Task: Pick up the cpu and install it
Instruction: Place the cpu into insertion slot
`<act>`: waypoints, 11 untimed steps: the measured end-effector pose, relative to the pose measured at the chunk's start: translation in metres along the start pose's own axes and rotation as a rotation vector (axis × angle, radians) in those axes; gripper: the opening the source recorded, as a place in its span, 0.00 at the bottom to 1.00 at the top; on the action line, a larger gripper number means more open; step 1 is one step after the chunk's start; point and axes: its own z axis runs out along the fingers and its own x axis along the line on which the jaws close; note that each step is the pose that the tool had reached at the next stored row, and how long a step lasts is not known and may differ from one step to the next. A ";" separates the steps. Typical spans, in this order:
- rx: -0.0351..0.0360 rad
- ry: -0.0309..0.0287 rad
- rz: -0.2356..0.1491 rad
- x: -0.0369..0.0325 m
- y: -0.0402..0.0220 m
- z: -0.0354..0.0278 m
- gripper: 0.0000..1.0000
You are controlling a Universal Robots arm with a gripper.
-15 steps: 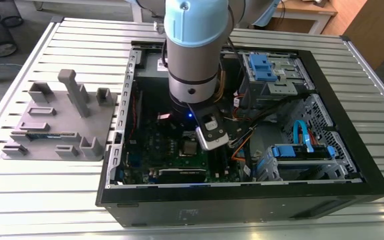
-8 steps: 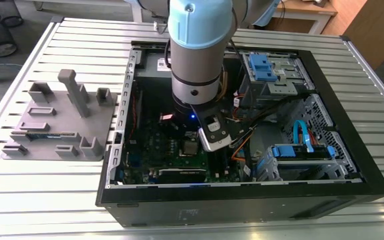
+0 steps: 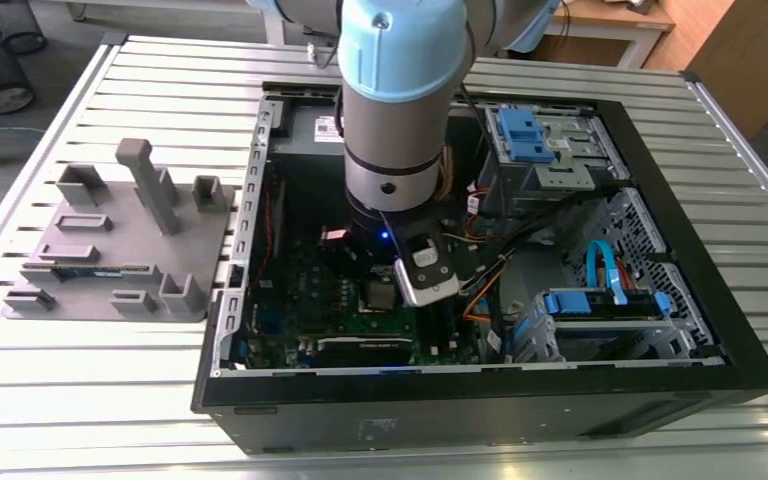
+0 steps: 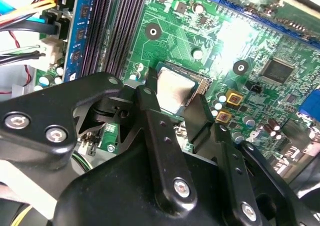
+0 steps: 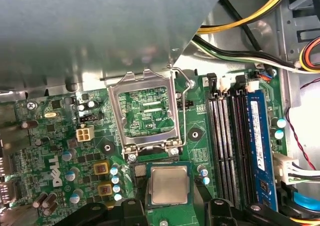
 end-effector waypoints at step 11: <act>-0.0001 0.0000 0.002 -0.0001 0.0002 0.0053 0.49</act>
